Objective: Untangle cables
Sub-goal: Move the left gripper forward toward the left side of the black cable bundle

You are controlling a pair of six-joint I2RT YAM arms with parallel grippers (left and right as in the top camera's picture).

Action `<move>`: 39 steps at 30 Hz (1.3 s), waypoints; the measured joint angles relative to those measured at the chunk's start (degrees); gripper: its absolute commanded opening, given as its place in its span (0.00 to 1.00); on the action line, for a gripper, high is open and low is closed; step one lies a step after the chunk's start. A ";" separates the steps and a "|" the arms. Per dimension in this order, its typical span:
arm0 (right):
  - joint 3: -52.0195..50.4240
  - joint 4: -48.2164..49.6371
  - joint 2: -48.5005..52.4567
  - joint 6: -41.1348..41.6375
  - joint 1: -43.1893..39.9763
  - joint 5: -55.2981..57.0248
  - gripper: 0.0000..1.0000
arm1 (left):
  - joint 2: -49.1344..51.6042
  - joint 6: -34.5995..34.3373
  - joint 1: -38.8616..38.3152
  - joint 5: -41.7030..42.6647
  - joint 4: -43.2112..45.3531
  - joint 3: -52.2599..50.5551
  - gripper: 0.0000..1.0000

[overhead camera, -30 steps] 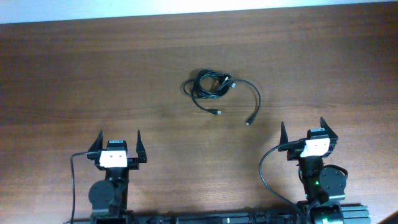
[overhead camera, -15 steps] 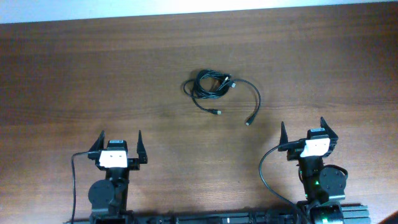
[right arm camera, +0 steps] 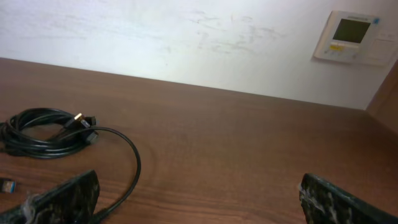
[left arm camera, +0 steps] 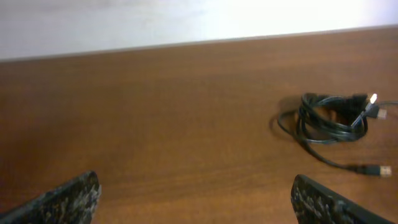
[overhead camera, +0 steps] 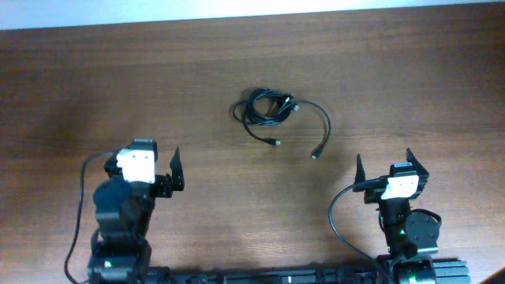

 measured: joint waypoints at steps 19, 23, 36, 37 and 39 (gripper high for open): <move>0.00 0.02 0.00 0.00 0.00 0.00 0.98 | 29.31 -1.60 0.00 9.33 -18.93 16.02 0.99; 0.00 0.02 0.00 -0.02 0.00 0.00 0.98 | 29.31 -1.64 -0.13 14.51 -15.43 16.06 0.99; 0.00 0.02 0.00 0.00 0.00 0.00 0.98 | 43.89 -1.38 -9.51 9.88 -15.93 25.38 0.99; 0.00 0.02 0.00 0.00 0.00 -0.02 0.98 | 45.38 -1.33 -11.19 8.83 -15.15 25.38 0.99; 0.00 0.00 0.00 -0.02 0.00 -0.02 0.98 | 46.45 -1.33 -13.14 8.26 -12.92 25.40 0.99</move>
